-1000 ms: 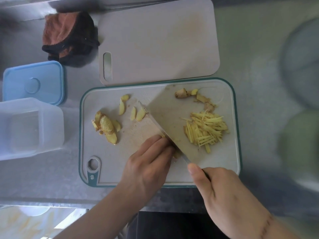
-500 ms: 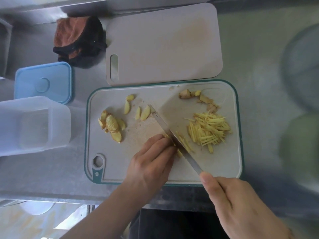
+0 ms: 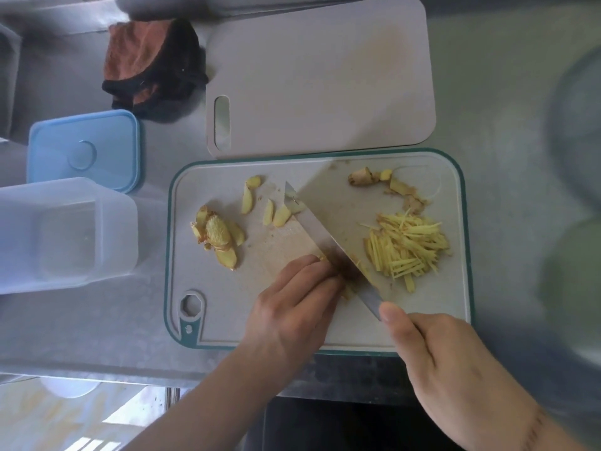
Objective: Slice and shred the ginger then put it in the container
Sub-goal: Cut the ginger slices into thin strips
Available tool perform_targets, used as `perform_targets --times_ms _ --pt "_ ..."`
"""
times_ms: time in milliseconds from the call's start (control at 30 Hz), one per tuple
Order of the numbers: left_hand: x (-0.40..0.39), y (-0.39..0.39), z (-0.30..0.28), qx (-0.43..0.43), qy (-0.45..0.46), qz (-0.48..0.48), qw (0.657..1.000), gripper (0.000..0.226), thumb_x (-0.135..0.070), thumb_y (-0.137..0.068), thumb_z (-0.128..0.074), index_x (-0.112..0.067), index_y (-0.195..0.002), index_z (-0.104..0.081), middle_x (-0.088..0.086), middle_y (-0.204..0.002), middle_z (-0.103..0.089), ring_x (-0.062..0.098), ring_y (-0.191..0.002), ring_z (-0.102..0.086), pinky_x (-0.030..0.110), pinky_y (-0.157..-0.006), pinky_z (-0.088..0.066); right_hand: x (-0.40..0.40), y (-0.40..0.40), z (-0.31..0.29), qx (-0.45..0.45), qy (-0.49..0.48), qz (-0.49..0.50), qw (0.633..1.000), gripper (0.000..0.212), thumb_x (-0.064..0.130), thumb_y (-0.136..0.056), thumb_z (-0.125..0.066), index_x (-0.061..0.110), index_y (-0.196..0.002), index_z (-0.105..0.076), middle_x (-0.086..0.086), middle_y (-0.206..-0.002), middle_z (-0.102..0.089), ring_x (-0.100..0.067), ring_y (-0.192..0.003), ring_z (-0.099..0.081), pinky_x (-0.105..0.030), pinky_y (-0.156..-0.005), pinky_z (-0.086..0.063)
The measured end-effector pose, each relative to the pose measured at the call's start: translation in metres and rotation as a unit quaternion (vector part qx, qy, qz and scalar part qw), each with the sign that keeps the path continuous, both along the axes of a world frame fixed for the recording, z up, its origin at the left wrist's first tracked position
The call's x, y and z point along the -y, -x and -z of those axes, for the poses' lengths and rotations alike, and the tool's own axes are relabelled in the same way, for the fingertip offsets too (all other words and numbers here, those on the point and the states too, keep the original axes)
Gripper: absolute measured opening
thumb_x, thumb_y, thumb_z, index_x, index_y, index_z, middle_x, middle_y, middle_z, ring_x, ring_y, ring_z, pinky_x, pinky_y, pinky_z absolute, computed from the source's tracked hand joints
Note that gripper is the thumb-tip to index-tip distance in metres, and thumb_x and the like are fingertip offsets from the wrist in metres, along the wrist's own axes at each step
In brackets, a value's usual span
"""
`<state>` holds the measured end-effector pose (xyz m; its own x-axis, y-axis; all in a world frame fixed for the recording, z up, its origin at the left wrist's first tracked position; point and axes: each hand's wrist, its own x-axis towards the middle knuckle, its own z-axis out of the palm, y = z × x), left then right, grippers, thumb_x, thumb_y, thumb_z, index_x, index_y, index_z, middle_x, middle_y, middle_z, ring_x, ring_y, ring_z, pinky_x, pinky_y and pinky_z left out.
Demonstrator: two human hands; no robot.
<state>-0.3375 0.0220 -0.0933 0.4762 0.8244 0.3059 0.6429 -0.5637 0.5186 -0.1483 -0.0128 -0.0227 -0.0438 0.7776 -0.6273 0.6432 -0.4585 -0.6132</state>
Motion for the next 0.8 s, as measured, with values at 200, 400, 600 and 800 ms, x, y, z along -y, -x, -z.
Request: perform_targets --times_ms 200,400,600,800 --pt "0.0 0.002 0.0 -0.008 0.001 0.009 1.0 0.007 0.0 -0.09 -0.072 0.003 -0.095 -0.077 0.016 -0.102 -0.072 0.027 -0.104 -0.067 0.03 -0.101 -0.052 0.01 -0.003 -0.004 0.004 -0.009 -0.011 1.0 0.066 0.083 -0.069 -0.007 0.029 -0.061 -0.045 0.003 -0.049 -0.046 -0.01 -0.049 -0.046 -0.021 -0.049 -0.031" --pt "0.0 0.002 0.001 -0.007 -0.002 0.019 1.0 0.009 -0.001 -0.093 -0.07 0.003 -0.097 -0.077 0.016 -0.105 -0.074 0.029 -0.106 -0.069 0.036 -0.098 -0.055 0.013 -0.004 -0.008 0.002 0.008 -0.01 1.0 0.066 0.084 -0.064 -0.003 0.035 -0.062 -0.048 0.009 -0.051 -0.05 -0.007 -0.055 -0.05 -0.02 -0.051 -0.034" --pt "0.0 0.001 0.003 0.014 0.006 0.014 1.0 0.008 0.0 -0.092 -0.072 0.003 -0.097 -0.078 0.014 -0.108 -0.074 0.027 -0.109 -0.068 0.036 -0.097 -0.055 0.014 0.003 -0.002 0.001 0.008 -0.007 1.0 0.065 0.082 -0.066 -0.003 0.033 -0.06 -0.046 0.007 -0.05 -0.048 -0.008 -0.053 -0.047 -0.019 -0.055 -0.036" --pt "0.002 0.002 0.005 0.003 0.001 0.012 1.0 0.007 0.004 -0.09 -0.072 0.004 -0.095 -0.077 0.016 -0.104 -0.073 0.03 -0.104 -0.069 0.038 -0.093 -0.056 0.009 -0.001 0.005 0.017 -0.024 0.004 1.0 0.066 0.082 -0.071 -0.007 0.028 -0.057 -0.043 0.001 -0.047 -0.043 -0.011 -0.047 -0.042 -0.022 -0.051 -0.033"
